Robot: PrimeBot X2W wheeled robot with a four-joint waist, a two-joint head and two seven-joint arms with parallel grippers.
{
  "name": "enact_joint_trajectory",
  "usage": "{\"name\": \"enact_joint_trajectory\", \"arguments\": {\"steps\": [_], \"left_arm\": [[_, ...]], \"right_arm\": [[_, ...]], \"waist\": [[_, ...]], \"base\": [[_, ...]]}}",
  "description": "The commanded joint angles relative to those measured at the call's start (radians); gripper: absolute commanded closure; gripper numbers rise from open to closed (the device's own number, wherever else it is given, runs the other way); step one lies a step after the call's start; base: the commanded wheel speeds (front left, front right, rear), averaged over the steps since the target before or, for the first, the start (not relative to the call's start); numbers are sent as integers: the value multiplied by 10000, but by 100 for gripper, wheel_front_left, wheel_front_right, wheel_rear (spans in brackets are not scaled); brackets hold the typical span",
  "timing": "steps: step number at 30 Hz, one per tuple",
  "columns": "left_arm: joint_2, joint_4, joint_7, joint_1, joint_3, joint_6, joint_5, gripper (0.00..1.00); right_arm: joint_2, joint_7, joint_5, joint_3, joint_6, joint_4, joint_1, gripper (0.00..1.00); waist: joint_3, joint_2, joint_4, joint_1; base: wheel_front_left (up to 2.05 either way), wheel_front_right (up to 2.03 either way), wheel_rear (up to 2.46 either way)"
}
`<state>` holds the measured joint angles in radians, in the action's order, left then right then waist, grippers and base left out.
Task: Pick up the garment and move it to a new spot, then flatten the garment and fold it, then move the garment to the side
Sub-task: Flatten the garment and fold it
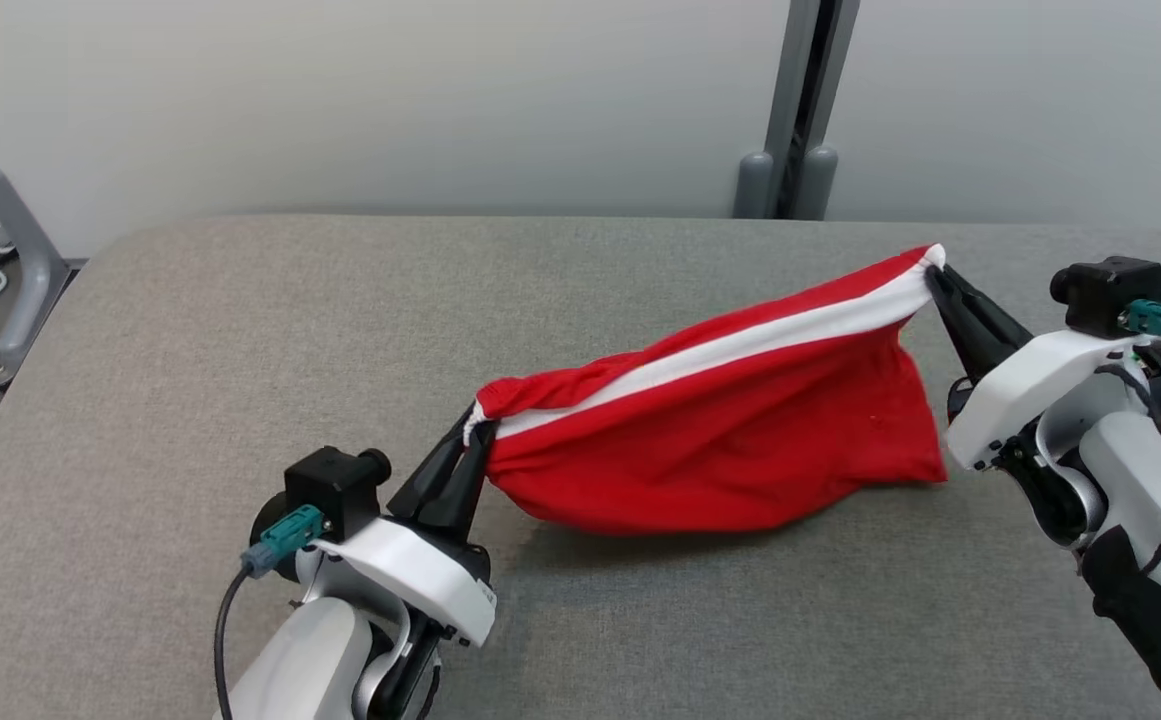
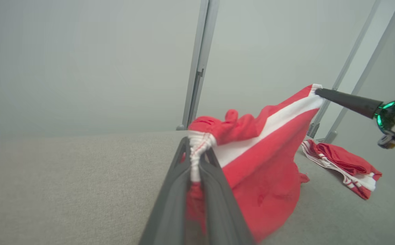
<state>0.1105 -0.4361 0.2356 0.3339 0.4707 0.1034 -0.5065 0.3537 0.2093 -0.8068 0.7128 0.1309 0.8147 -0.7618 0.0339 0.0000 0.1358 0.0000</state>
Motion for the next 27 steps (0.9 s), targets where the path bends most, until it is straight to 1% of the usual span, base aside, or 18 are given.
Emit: {"name": "enact_joint_trajectory", "arguments": {"steps": [1, 4, 7, 11, 13, 15, 17, 18, 20, 23, 27], "left_arm": [[99, 378, -132, -24, -117, -4, -170, 100], [265, 1076, -357, 30, -273, -152, -293, 100], [264, 1852, -574, -2, -501, -336, -540, 100], [276, 2741, -801, -115, -793, -589, -858, 100], [323, 3095, -960, -67, -896, -713, -952, 100], [353, 3353, -1234, 93, -949, -771, -1081, 100], [288, 3550, -1673, 365, -1001, -673, -1479, 100], [288, 3550, -1673, 365, -1001, -673, -1479, 100], [193, 3723, -2233, 715, -1114, -539, -2061, 100], [235, 3909, -3081, 1634, -1387, -513, -2714, 100], [286, 3683, -3928, 3290, -1706, -627, -3113, 100]], "right_arm": [[201, 169, -27, -214, -3, -272, 178, 100], [331, 287, 95, -600, -3, -802, 311, 100], [449, 387, 312, -1216, -3, -1321, 504, 100], [346, 421, 770, -2101, -5, -2105, 876, 100], [262, 262, 1086, -2518, -5, -2474, 1017, 100], [129, 10, 1300, -3001, -3, -2846, 1091, 100], [63, -335, 1682, -3455, -5, -3128, 979, 100], [63, -335, 1682, -3455, -5, -3128, 979, 100], [-147, -748, 1919, -3883, -3, -3416, 744, 100], [-393, -1447, 2316, -4452, -3, -3784, 195, 100], [-678, -2236, 2782, -4924, -3, -4018, -967, 100]], "waist": [[-291, 0, -285, 0], [-469, 0, -476, 0], [-538, 0, -650, 0], [-476, 0, -864, 0], [-388, 0, -949, 0], [-269, 0, -1012, 0], [-95, 0, -1061, 0], [-95, 0, -1061, 0], [91, 0, -1101, 0], [467, 0, -1143, 0], [1097, 0, -1242, 0]], "base": [[0, 0, 0], [0, 0, 0], [0, 0, 0], [0, 0, 0], [0, 0, 0], [0, 0, 0], [0, 0, 0], [0, 0, 0], [0, 0, 0], [0, 0, 0], [0, 0, 0]]}}
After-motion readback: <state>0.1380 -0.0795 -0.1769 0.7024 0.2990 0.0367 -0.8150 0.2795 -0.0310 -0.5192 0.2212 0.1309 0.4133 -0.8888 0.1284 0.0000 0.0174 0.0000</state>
